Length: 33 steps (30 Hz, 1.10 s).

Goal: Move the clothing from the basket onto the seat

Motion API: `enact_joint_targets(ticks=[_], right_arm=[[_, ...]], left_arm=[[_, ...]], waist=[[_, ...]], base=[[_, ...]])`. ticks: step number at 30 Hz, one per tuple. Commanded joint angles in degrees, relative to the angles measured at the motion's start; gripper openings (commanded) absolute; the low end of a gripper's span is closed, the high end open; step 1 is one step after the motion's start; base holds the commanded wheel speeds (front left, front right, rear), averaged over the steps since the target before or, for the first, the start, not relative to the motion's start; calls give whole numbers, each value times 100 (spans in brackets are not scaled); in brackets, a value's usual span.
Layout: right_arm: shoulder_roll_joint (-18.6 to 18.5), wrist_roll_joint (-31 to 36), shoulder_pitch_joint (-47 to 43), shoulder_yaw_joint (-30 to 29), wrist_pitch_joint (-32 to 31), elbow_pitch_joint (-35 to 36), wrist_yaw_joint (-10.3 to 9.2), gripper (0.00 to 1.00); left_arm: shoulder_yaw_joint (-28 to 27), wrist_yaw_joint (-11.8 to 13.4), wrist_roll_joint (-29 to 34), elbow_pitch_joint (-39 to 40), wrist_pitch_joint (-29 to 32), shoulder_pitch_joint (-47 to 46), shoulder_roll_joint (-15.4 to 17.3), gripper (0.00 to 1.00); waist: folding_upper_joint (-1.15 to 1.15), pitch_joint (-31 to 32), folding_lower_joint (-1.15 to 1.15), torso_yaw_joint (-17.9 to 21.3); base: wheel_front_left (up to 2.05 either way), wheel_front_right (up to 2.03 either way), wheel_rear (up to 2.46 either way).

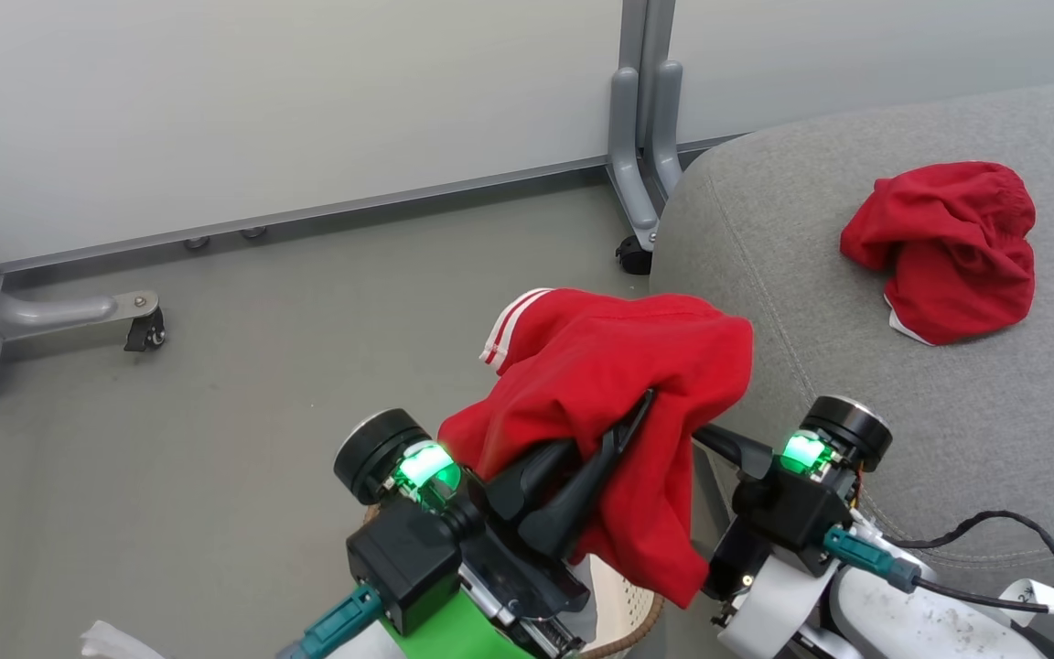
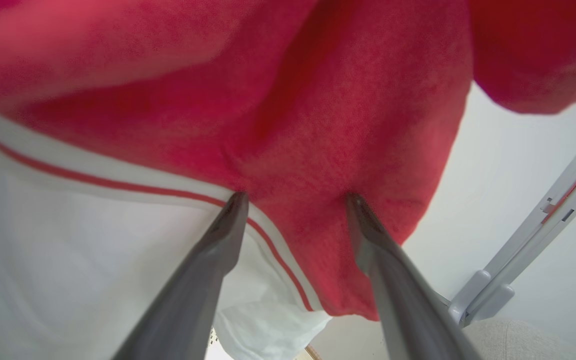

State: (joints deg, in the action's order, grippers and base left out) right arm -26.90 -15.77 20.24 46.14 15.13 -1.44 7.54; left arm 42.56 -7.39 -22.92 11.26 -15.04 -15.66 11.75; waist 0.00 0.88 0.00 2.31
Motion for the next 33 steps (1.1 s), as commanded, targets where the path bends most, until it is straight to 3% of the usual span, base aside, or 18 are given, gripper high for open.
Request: enact_joint_targets(ticks=[1,23,24,25,26,33], right_arm=[[59,47,48,30,2,-54,-10,100],[409,81,61,85,3,-387,-10,100],[425,52,52,65,3,-407,-10,80],[441,18,44,47,3,-426,-10,12],[455,21,46,22,3,-435,-10,0],[516,13,-10,-48,3,-468,-10,0]], left_arm=[[9,-15,-26,7,-18,-95,32,0],[29,-15,-28,14,-18,-93,2,0],[36,-15,-31,11,-19,-94,1,0],[43,-15,-35,6,-19,-95,0,0],[51,-15,-38,1,-19,-97,0,0],[-8,-15,-61,-27,-18,-83,8,0]], waist=[[0,3,0,-7],[0,-3,0,-69],[0,-4,0,-75],[0,-4,0,-82],[0,-5,0,-89],[0,-9,0,-134]], base=[[0,0,0],[0,0,0],[0,0,0],[0,0,0],[0,0,0],[0,0,0]])
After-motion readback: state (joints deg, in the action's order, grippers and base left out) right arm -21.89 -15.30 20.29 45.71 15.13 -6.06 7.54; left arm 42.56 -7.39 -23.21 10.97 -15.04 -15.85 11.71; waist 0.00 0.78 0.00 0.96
